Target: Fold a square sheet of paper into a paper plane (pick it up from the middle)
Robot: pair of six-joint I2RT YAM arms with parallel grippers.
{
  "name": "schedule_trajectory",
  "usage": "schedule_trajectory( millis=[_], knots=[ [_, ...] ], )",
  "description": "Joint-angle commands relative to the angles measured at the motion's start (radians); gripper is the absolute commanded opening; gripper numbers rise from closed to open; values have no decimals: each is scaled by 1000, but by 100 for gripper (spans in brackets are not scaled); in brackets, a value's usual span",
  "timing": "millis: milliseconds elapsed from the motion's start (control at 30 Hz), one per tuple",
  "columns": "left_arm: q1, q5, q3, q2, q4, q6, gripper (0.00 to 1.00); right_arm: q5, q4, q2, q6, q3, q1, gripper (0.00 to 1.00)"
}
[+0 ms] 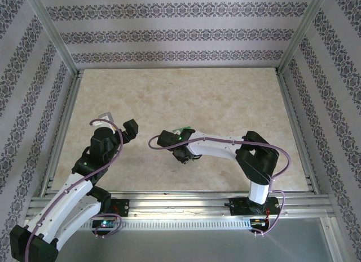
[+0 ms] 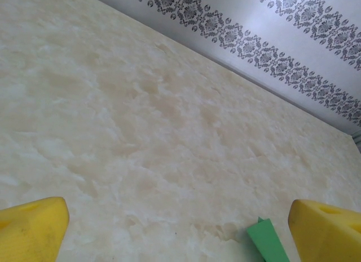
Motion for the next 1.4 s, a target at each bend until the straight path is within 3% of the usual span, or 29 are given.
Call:
schedule_trajectory(
  millis=[0, 167, 267, 433, 567, 733, 833, 1000, 1367],
  knots=[
    [15, 59, -2, 16, 21, 5, 100, -155, 85, -41, 45, 22, 4, 26],
    [14, 209, 33, 113, 56, 20, 95, -267, 197, -199, 51, -93, -76, 29],
    [15, 289, 64, 196, 65, 8, 86, -357, 270, -326, 71, -227, -183, 29],
    [15, 435, 117, 352, 94, -26, 70, -397, 389, -557, 124, -436, -380, 29],
    [14, 554, 184, 484, 96, -54, 57, -489, 411, -615, 133, -498, -519, 19],
    [10, 652, 206, 589, 147, -91, 49, -812, 483, -568, 121, -539, -673, 13],
    [5, 683, 203, 632, 189, -130, 44, -936, 572, -499, 171, -559, -656, 9],
    [-2, 701, 215, 681, 200, -172, 27, -1022, 772, -424, 308, -615, -626, 11],
    [-13, 752, 202, 730, 277, -229, 13, -1007, 813, -282, 336, -562, -513, 10]
  ],
)
